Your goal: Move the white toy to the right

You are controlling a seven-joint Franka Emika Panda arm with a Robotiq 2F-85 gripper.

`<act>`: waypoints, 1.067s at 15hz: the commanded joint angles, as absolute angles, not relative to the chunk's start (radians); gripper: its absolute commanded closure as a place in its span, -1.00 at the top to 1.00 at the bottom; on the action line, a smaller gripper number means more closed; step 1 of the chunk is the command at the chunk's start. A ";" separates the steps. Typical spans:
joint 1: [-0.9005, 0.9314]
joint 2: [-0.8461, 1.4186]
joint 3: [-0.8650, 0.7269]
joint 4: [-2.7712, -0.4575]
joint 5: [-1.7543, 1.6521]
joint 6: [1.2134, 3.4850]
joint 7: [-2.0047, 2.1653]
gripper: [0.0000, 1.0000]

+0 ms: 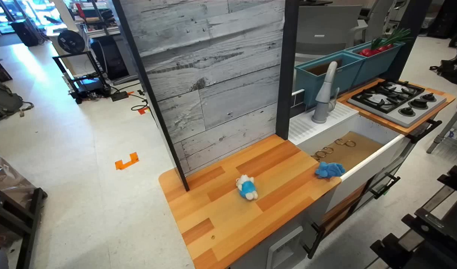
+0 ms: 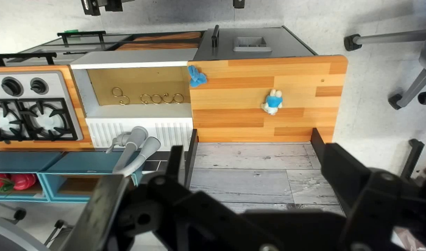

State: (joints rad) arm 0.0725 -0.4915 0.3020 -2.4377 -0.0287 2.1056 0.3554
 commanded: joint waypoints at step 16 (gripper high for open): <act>0.078 -0.426 0.301 -2.397 -0.059 2.116 0.381 1.00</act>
